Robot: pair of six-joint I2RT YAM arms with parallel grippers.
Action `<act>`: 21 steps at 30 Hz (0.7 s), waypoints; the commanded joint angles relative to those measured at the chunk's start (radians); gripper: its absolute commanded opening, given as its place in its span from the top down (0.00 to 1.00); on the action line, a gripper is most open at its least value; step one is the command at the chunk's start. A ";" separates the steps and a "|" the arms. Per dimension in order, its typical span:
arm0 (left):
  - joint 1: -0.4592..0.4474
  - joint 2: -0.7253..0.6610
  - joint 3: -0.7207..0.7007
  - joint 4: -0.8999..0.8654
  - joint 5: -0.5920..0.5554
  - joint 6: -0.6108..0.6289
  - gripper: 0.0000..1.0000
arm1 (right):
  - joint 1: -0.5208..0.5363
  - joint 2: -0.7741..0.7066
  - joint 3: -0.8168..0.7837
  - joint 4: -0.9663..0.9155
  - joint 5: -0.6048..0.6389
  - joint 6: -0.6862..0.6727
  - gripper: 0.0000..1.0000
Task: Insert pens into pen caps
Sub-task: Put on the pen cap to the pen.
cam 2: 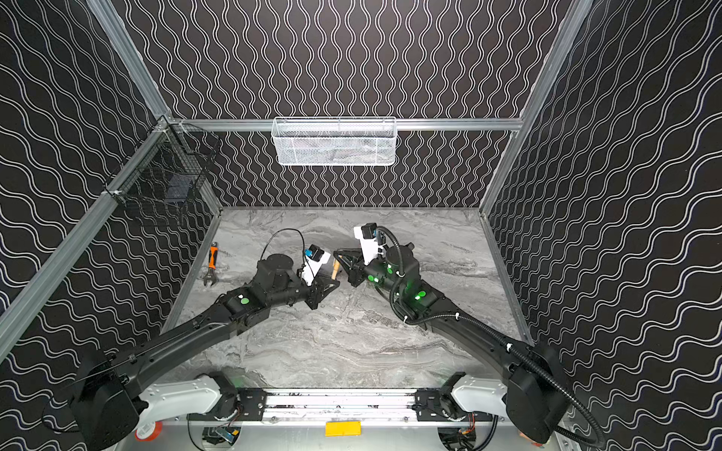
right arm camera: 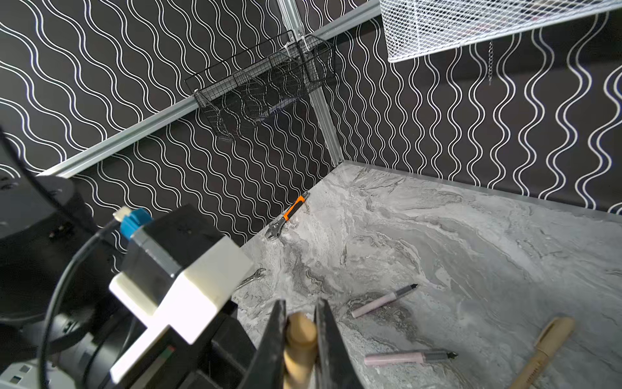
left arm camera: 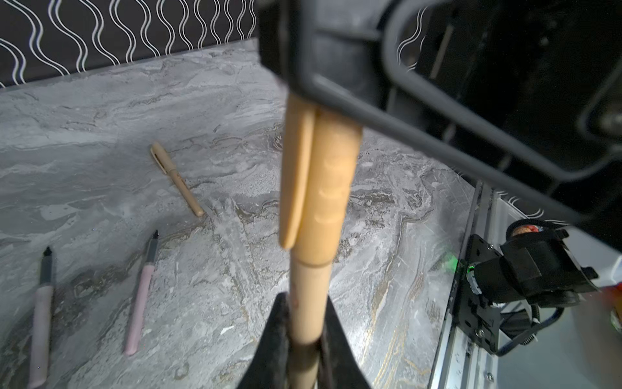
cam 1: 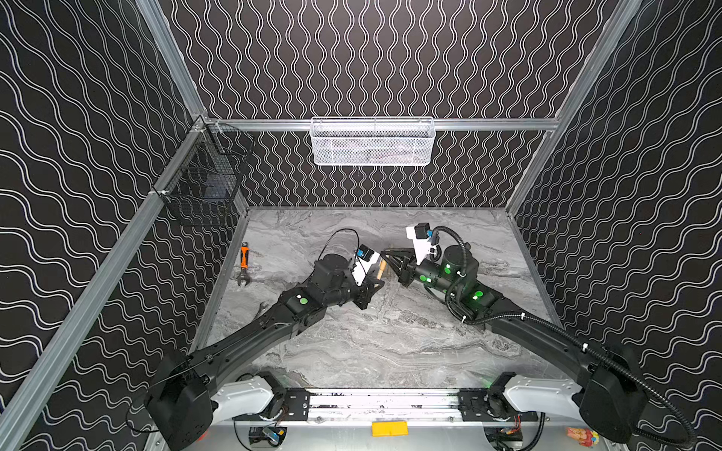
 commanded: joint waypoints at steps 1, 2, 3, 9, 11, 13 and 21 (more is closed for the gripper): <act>0.029 -0.009 0.051 0.512 -0.098 -0.077 1.00 | 0.008 0.019 -0.031 -0.311 -0.047 -0.063 1.00; 0.029 0.000 0.059 0.507 -0.080 -0.075 1.00 | 0.008 0.016 -0.029 -0.308 -0.048 -0.059 1.00; 0.029 0.008 0.060 0.509 -0.062 -0.077 1.00 | 0.007 0.014 -0.024 -0.306 -0.046 -0.055 1.00; 0.025 0.057 -0.047 0.623 0.047 -0.151 1.00 | 0.008 -0.016 0.065 -0.306 -0.009 -0.042 0.91; 0.016 0.073 -0.087 0.659 0.077 -0.173 1.00 | 0.008 -0.024 0.103 -0.314 0.006 -0.046 0.83; 0.003 0.083 -0.121 0.678 0.090 -0.183 1.00 | 0.008 -0.034 0.140 -0.322 0.025 -0.049 0.66; 0.000 0.087 -0.174 0.706 0.114 -0.206 1.00 | 0.008 -0.116 0.195 -0.368 0.060 -0.069 0.53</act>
